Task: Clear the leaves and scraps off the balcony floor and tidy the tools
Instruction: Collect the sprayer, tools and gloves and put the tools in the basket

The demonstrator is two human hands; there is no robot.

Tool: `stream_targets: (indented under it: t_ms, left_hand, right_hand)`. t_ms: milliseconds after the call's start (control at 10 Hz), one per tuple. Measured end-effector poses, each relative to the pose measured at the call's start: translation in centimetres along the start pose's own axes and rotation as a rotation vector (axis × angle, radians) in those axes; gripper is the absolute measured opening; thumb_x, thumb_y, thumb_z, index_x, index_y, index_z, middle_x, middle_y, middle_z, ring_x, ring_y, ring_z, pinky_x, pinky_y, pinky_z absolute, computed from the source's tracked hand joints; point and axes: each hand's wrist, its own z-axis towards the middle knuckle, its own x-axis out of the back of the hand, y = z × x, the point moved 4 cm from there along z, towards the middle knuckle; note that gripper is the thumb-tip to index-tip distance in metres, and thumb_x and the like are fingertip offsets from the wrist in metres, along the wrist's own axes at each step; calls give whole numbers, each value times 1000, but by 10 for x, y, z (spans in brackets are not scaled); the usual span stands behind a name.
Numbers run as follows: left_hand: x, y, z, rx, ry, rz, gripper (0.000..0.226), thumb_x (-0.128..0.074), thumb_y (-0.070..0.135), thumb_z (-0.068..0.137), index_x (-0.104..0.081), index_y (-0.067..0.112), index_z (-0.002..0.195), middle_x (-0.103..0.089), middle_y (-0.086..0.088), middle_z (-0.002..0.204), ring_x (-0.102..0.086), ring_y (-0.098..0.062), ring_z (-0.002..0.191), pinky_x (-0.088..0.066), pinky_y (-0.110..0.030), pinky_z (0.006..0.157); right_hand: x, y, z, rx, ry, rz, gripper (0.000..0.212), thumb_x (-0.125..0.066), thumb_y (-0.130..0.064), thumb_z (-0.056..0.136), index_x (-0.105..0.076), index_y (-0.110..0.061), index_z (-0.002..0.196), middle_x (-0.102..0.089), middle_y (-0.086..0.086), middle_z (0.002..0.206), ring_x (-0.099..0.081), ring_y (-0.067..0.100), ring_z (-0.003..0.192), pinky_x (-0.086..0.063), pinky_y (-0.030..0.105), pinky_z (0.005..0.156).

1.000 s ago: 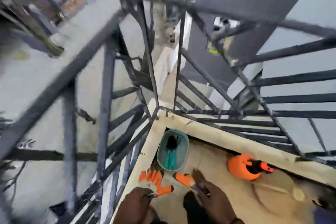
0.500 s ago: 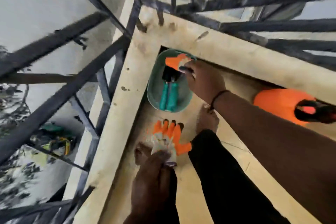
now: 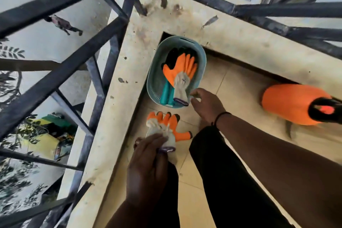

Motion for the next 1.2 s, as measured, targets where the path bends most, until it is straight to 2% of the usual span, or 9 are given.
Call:
stream_targets:
  t_ms: [100,200,300,400,600,800,1000,1100,1200]
  left_hand:
    - [55,6,-55,5,627,-385,40,-69,27,86,-63,28,126,-64,3,118,-59,-15,114,-32,-18,99]
    - [108,28,-78,-120,1028,-633,26,-57,2,89,-69,2,112,-62,0,115,-57,-9,111,-38,-14,101]
    - [140,38,-67,-166,1135,-651,25,-53,2,90,-69,-4,107,-66,-9,110,-60,-17,108,-45,-19,98]
    - [130,29,-41,-108,960,-657,28,-54,10,92,-68,3,116,-65,-9,119,-58,-16,115,-44,-20,100]
    - [55,-13,18,141,-227,-116,57,-57,46,95,-41,28,147,-42,0,151,-40,-20,138,-37,-37,110]
    - [44,-19,11,155,-108,-200,46,-48,43,99,-46,28,143,-52,-2,143,-48,-21,131,-41,-37,105]
    - [20,-8,-35,187,-173,-290,47,-47,45,99,-45,29,144,-52,-2,142,-50,-22,129,-42,-40,105]
    - [12,2,-89,206,-226,-331,50,-47,49,96,-47,27,142,-52,-2,142,-46,-25,132,-39,-46,108]
    - [22,14,-151,203,-232,-308,46,-48,45,95,-52,24,136,-51,-6,141,-47,-27,130,-43,-43,103]
  right_hand:
    - [8,14,0,-30,11,10,24,-53,-28,95,-61,-22,117,-66,-3,120,-60,18,112,-45,28,89]
    - [17,23,1,-70,46,26,23,-52,-24,94,-62,-22,115,-66,-4,117,-60,17,110,-43,25,86]
    - [19,30,3,-112,59,19,21,-53,-24,92,-62,-25,111,-67,-3,116,-61,18,109,-45,27,87]
    - [21,33,5,-116,56,-24,21,-52,-23,93,-62,-24,112,-66,-1,117,-60,19,110,-43,25,83]
    - [19,37,5,-113,6,-138,27,-50,-22,94,-59,-20,120,-65,4,119,-58,23,110,-39,25,80]
    - [10,30,-1,-45,-52,-298,28,-49,-22,94,-58,-21,121,-64,5,117,-59,26,106,-49,35,88]
    - [-6,3,-20,-9,-199,-444,40,-49,-36,92,-49,-27,130,-58,6,127,-54,29,115,-47,41,95]
    - [-9,-5,-51,-51,-278,-569,49,-44,-51,76,-43,-41,124,-42,17,140,-41,40,127,-42,51,100]
    - [5,-24,-98,-9,-355,-721,59,-43,-54,73,-42,-38,130,-8,36,152,-13,53,139,-27,57,111]
